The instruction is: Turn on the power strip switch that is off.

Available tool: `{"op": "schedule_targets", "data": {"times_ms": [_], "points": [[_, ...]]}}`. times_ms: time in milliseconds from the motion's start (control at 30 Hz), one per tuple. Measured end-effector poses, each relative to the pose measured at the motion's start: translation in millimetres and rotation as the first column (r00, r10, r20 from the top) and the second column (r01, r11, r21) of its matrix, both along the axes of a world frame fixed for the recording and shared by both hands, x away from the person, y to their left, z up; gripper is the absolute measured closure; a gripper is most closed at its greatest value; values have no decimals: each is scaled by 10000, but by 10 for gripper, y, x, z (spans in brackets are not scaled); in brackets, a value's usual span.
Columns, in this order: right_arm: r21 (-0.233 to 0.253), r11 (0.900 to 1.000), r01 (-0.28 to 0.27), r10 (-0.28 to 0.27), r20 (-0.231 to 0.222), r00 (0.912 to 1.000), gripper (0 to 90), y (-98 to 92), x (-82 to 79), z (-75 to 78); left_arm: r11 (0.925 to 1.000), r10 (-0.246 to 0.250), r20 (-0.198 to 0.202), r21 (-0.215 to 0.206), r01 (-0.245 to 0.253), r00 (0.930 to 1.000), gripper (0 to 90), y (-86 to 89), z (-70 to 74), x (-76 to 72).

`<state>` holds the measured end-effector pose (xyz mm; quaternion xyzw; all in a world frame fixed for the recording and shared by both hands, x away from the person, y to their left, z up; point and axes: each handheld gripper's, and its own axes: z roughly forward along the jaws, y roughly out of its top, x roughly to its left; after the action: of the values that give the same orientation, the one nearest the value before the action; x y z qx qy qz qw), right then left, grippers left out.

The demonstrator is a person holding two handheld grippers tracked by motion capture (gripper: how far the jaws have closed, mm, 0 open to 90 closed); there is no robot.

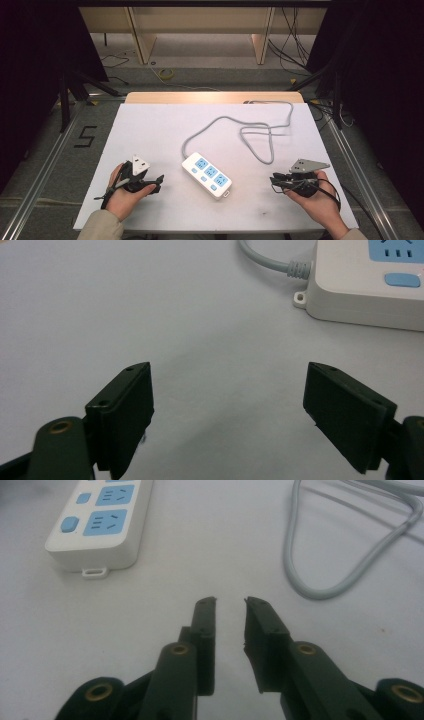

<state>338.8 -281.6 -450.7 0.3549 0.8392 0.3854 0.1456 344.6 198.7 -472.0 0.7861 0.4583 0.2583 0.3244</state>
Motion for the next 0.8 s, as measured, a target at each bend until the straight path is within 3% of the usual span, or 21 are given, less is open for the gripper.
{"op": "schedule_targets", "data": {"times_ms": [233,433,800], "points": [[-350,9994,22,-22,8,10000,897,14,17,58,9999,108,35,-45,-107,9999,210,5,8,4],[-476,9987,178,-190,-236,9995,900,21,49,111,9992,354,67,-182,-353,9993,220,24,16,6],[-666,9977,147,-176,-427,9989,900,54,90,162,9992,358,93,-185,-356,9993,222,18,25,8]]}}
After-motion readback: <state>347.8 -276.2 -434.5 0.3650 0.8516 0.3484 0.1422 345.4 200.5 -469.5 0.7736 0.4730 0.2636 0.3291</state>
